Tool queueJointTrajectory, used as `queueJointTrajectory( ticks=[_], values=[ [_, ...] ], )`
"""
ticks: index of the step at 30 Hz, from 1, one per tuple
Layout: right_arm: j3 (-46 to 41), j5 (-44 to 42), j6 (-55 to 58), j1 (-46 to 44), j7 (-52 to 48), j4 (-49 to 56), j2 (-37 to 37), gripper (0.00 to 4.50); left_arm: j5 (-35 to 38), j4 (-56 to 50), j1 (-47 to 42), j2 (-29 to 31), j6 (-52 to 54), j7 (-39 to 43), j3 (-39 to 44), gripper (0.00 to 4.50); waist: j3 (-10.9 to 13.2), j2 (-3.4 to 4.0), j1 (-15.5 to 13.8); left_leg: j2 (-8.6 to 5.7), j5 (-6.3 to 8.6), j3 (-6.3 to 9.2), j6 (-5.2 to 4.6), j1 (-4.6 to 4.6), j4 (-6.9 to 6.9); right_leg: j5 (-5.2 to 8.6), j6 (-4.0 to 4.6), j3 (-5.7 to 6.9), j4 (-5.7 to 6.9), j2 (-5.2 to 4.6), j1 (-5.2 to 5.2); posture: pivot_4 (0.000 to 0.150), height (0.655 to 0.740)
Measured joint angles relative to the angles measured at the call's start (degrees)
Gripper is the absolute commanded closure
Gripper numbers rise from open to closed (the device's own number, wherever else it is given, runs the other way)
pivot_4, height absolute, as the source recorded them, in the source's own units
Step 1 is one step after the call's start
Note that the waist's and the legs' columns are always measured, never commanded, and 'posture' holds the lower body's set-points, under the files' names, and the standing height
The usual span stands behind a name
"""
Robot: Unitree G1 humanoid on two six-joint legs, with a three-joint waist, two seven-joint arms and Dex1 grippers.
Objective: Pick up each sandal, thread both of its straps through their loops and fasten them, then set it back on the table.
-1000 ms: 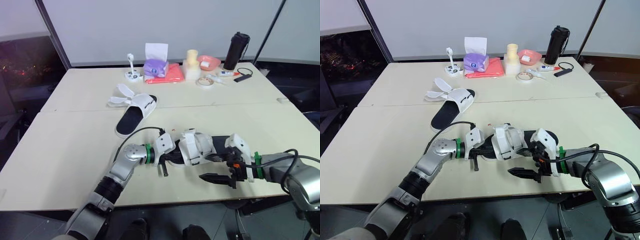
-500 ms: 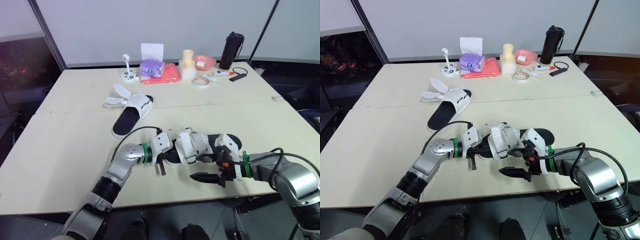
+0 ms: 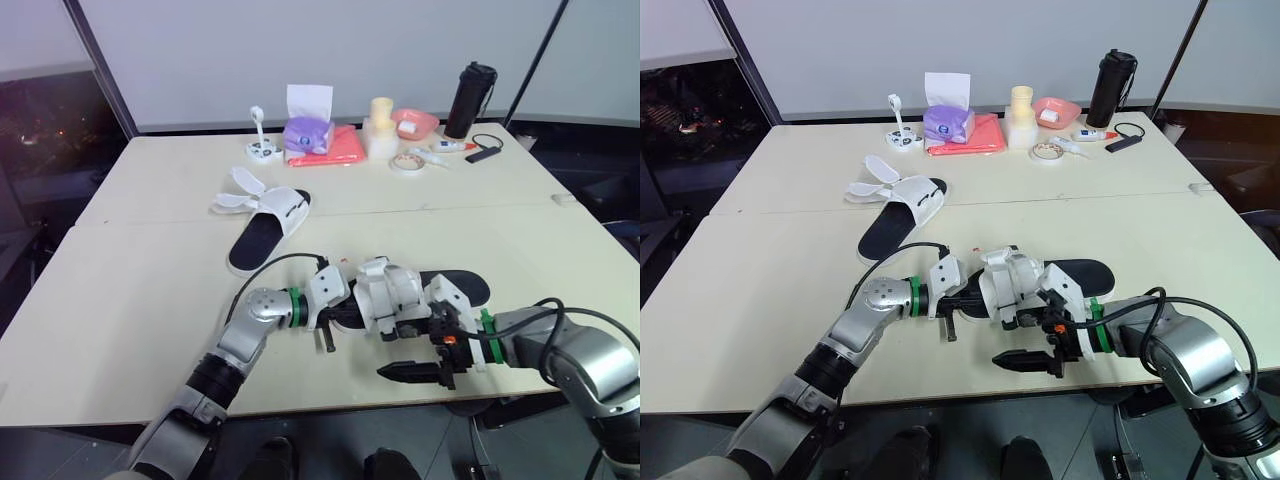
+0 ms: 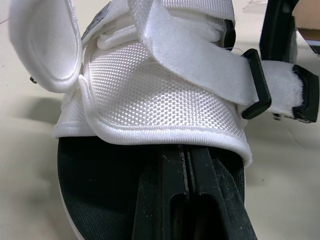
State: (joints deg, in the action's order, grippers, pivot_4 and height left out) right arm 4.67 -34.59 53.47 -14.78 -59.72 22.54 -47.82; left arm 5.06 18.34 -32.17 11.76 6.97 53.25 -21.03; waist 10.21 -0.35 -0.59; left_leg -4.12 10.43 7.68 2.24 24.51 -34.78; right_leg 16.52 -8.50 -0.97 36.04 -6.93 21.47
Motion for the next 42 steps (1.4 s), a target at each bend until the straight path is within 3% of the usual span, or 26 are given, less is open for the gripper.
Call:
queueJointTrajectory(
  ticks=[8,9,11,18,25,32,42],
  values=[
    [3.19,1.54,-1.06,-3.02,-0.39,-5.95,0.29,0.02,0.00,0.06,0.00,-0.11,0.00,-0.24,-0.26,4.50,0.00,0.00,-0.09,-0.01,0.00,0.00,0.00,0.00,0.00,0.00,-0.01,0.01,0.00,0.00,-0.01,0.150,0.7400],
    [3.67,1.84,-1.35,-3.38,-0.71,-6.82,0.47,0.26,0.00,0.05,0.00,-0.12,0.00,-0.31,-0.25,4.50,0.00,0.00,-0.08,-0.01,0.00,-0.01,0.00,-0.01,0.00,-0.01,-0.01,0.01,0.00,0.00,-0.01,0.150,0.7400],
    [4.31,2.38,-1.72,-4.04,-1.01,-8.55,0.82,0.91,0.00,0.02,0.03,-0.11,0.00,-0.43,-0.25,4.50,0.00,0.00,-0.06,-0.01,0.00,-0.03,0.00,-0.01,-0.01,-0.01,0.00,0.01,0.00,0.00,-0.02,0.150,0.7400],
    [5.32,4.65,-2.79,-6.91,-1.15,-13.90,1.88,4.41,0.00,-0.48,0.38,-0.07,0.04,-0.61,-0.23,4.50,0.00,0.00,-0.09,-0.02,0.00,-0.01,0.00,-0.01,0.02,-0.02,-0.03,0.01,0.00,0.00,0.00,0.150,0.7400],
    [5.69,4.99,-2.73,-7.20,-1.71,-14.16,1.88,4.46,0.00,-0.58,0.46,-0.01,0.23,-0.78,-0.22,4.50,0.00,0.00,-0.05,-0.02,0.00,-0.02,0.00,-0.01,0.01,-0.02,-0.03,0.01,0.01,0.01,0.00,0.150,0.7400],
    [9.63,5.05,-3.92,3.73,-5.53,-1.49,-5.15,4.46,0.02,-0.76,0.48,-0.04,0.23,-0.64,-0.37,4.50,-0.01,0.00,-0.15,-0.02,0.01,-0.09,0.01,0.00,0.10,0.02,-0.08,0.04,0.00,0.01,0.00,0.150,0.7400],
    [7.85,5.20,-8.88,8.43,-6.50,7.13,-11.68,4.46,0.02,-0.83,0.61,-0.04,0.26,-0.51,-0.57,4.50,-0.05,-0.08,-0.18,-0.01,0.07,-0.10,-0.02,0.00,0.10,0.09,-0.14,0.04,-0.09,-0.07,-0.04,0.150,0.7400]
  ],
)
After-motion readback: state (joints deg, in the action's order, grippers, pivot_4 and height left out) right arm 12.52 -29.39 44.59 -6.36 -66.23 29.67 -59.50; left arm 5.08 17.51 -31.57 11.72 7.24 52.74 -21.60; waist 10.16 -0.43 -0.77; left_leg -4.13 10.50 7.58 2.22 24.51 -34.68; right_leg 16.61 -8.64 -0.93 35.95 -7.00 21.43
